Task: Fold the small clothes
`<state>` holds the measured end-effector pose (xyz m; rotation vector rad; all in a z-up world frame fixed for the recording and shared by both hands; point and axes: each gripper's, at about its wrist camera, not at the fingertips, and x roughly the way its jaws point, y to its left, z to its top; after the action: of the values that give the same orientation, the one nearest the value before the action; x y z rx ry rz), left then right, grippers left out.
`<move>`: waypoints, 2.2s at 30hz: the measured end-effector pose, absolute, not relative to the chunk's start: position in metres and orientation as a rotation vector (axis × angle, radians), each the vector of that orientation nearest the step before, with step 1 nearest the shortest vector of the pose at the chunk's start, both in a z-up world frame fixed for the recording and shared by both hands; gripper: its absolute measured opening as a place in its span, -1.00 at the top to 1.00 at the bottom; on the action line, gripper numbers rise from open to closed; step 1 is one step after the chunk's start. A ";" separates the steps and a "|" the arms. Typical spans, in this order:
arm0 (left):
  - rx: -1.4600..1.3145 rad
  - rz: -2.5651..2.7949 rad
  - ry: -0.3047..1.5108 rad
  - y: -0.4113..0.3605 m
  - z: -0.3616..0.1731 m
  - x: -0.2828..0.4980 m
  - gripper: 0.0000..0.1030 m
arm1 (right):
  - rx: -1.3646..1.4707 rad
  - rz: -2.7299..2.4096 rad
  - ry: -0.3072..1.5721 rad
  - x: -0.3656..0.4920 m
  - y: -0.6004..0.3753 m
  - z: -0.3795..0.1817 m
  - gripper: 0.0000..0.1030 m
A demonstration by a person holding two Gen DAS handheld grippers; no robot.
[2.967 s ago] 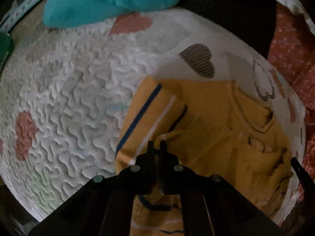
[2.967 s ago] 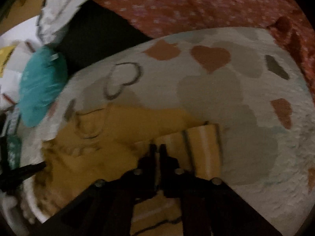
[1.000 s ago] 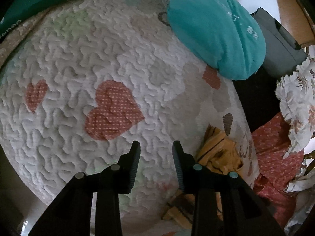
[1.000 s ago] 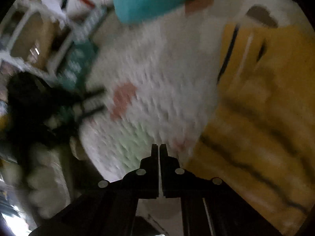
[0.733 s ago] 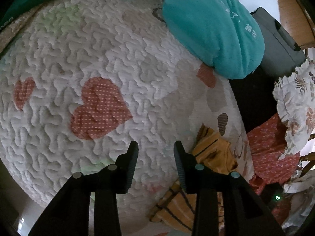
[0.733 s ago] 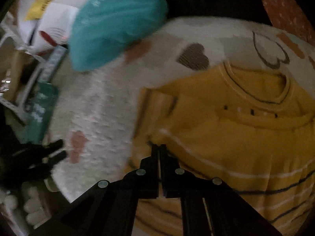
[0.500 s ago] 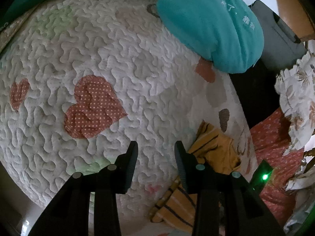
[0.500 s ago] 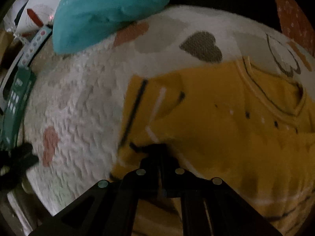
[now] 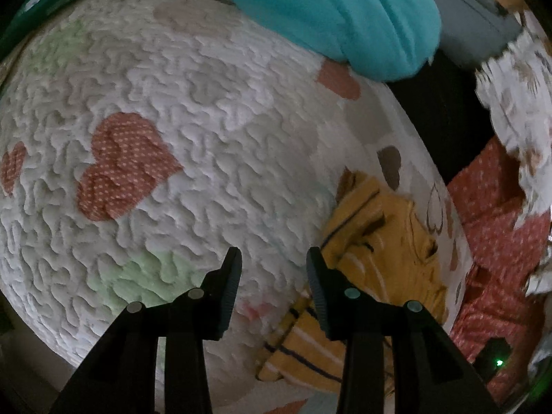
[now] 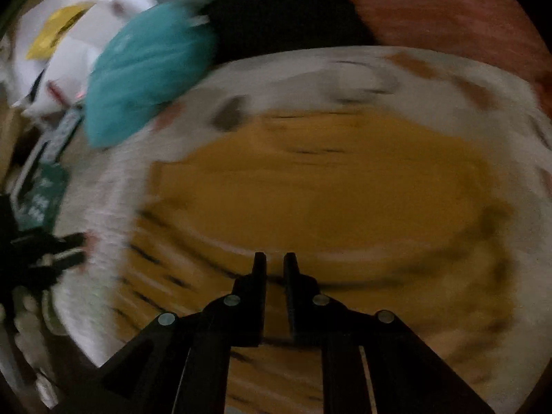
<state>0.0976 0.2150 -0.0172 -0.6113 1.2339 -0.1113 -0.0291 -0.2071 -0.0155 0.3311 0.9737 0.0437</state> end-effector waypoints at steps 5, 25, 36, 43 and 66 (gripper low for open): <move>-0.552 -0.195 1.252 0.181 -0.017 0.097 0.26 | 0.469 -0.194 1.031 -0.065 -0.321 -0.050 0.82; -0.552 -0.180 1.353 0.149 -0.048 0.106 0.00 | 0.530 -0.203 0.938 -0.105 -0.340 -0.025 0.56; -0.651 -0.264 1.339 0.193 -0.052 0.052 -0.09 | 0.484 0.290 1.061 0.005 -0.172 0.013 -0.07; -0.498 -0.281 1.368 0.163 -0.061 0.048 -0.17 | 0.352 0.296 1.251 0.086 -0.069 -0.023 -0.18; -0.522 -0.415 1.322 0.090 -0.052 0.020 0.76 | -0.285 0.210 1.237 0.101 0.010 -0.035 0.71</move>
<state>0.0196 0.0898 -0.0524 -0.5215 1.3223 -0.4146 0.1007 0.0096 -0.0350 -0.2846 1.2370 0.2104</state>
